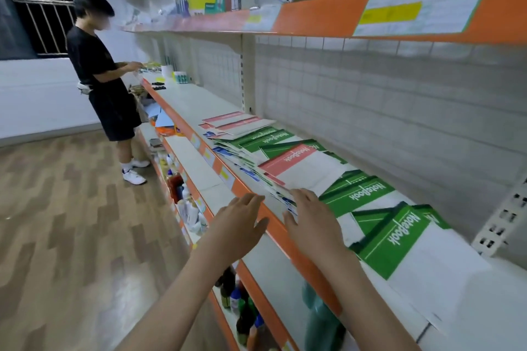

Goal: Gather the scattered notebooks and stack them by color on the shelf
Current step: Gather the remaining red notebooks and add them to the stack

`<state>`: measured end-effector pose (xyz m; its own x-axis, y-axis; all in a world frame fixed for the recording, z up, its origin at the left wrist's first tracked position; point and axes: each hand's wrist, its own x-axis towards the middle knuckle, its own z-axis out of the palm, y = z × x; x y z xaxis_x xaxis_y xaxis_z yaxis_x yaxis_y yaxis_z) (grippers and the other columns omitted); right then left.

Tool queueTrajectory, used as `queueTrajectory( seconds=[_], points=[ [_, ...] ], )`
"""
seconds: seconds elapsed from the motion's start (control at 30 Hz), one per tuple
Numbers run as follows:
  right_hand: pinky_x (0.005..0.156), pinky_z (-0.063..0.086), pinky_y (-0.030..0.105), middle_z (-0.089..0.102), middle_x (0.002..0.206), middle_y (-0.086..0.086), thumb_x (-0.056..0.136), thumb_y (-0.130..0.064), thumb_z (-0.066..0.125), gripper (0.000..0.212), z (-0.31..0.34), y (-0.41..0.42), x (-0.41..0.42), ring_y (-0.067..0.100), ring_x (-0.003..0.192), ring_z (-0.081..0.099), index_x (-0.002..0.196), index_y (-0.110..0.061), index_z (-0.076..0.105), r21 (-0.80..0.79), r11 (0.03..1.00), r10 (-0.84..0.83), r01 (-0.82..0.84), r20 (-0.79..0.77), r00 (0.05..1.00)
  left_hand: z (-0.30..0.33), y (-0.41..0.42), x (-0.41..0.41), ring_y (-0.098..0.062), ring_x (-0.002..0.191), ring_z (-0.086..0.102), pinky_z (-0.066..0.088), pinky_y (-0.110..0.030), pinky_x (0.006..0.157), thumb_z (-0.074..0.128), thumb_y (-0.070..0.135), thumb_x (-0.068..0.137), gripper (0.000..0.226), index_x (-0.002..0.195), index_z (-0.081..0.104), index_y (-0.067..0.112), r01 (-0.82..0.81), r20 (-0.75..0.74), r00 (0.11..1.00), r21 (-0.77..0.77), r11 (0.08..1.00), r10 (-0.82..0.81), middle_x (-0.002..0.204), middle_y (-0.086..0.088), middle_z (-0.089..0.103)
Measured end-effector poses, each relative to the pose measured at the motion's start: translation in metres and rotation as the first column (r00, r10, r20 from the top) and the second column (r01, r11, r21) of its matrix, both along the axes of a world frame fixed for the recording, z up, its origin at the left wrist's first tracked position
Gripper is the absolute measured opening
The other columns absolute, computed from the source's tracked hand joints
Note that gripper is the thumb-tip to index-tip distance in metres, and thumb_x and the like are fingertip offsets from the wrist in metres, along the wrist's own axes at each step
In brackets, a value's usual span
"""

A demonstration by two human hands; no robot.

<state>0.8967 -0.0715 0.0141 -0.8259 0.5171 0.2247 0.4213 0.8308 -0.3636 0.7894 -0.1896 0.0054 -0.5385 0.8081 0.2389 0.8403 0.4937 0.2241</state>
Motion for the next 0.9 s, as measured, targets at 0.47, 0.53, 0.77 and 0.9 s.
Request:
queueTrajectory(
  seconds=[0.47, 0.53, 0.77, 0.9],
  points=[
    [0.109, 0.033, 0.040, 0.043, 0.143, 0.000, 0.094, -0.022, 0.046, 0.046, 0.002, 0.043, -0.099, 0.023, 0.123, 0.049, 0.140, -0.020, 0.041, -0.023, 0.964, -0.265, 0.264, -0.032, 0.964, 0.005, 0.084, -0.128, -0.017, 0.126, 0.044, 0.042, -0.035, 0.102, 0.041, 0.037, 0.098, 0.047, 0.141, 0.037, 0.019, 0.274, -0.001, 0.962, 0.084, 0.958, -0.275, 0.141, 0.000, 0.042],
    [0.108, 0.035, 0.040, 0.044, 0.142, 0.002, 0.094, -0.019, 0.045, 0.045, 0.003, 0.050, -0.116, 0.026, 0.121, 0.050, 0.139, -0.018, 0.042, -0.042, 0.947, -0.318, 0.317, -0.025, 0.948, 0.008, 0.095, -0.149, -0.018, 0.129, 0.042, 0.041, -0.038, 0.105, 0.040, 0.037, 0.098, 0.049, 0.143, 0.034, 0.018, 0.303, -0.005, 0.953, 0.047, 0.952, -0.303, 0.143, -0.001, 0.040],
    [0.093, 0.043, 0.035, 0.055, 0.125, 0.003, 0.095, -0.023, 0.042, 0.029, -0.007, 0.067, -0.158, 0.024, 0.104, 0.056, 0.120, -0.016, 0.053, -0.062, 0.887, -0.461, 0.458, -0.049, 0.886, 0.004, 0.129, -0.194, -0.018, 0.122, 0.042, 0.041, -0.036, 0.102, 0.036, 0.035, 0.099, 0.041, 0.135, 0.045, 0.016, 0.401, -0.019, 0.916, -0.001, 0.916, -0.401, 0.133, -0.001, 0.047],
    [0.094, 0.044, 0.036, 0.056, 0.125, 0.002, 0.097, -0.026, 0.041, 0.027, -0.017, 0.074, -0.168, 0.022, 0.103, 0.057, 0.119, -0.017, 0.054, -0.064, 0.844, -0.536, 0.533, -0.066, 0.842, -0.001, 0.145, -0.202, -0.016, 0.108, 0.045, 0.042, -0.030, 0.093, 0.037, 0.033, 0.099, 0.034, 0.117, 0.059, 0.014, 0.449, 0.005, 0.894, 0.003, 0.894, -0.449, 0.118, -0.002, 0.051]
  ],
)
